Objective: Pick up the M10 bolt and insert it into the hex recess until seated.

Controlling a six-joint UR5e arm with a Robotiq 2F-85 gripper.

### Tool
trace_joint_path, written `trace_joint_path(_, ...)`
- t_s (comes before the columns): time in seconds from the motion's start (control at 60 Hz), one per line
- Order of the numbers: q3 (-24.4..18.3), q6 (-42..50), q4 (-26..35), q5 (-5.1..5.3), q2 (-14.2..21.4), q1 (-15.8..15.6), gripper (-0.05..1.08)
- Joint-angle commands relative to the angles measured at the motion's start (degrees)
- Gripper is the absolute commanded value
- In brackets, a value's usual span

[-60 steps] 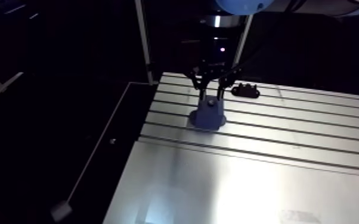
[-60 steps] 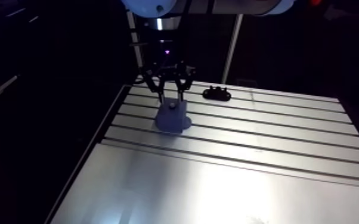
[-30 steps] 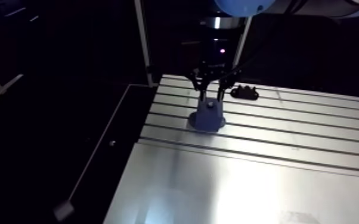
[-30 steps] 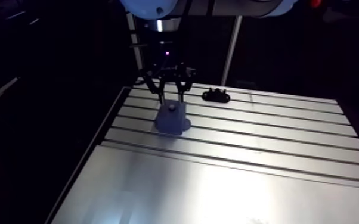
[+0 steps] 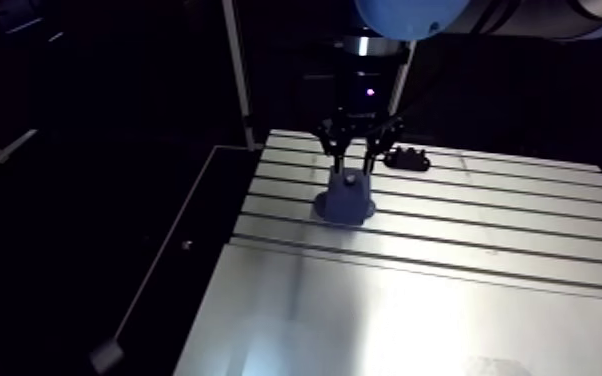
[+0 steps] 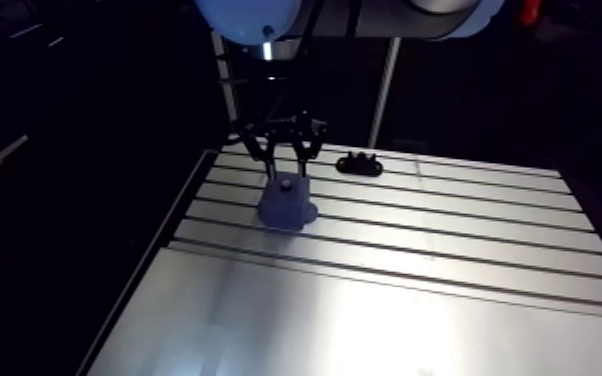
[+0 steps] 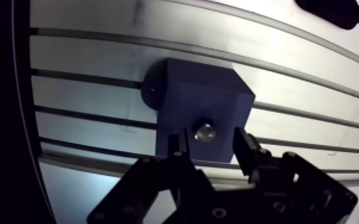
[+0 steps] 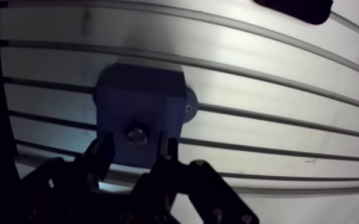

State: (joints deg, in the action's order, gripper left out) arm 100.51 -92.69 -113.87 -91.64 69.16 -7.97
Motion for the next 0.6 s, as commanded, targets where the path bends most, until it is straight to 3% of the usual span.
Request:
trace_joint_path(0.017, 0.17, 0.27, -0.96, 0.63, 0.05, -0.03, 0.49)
trace_joint_path(0.6, 0.6, 0.1, -0.97, 0.45, -0.29, -0.03, 0.52)
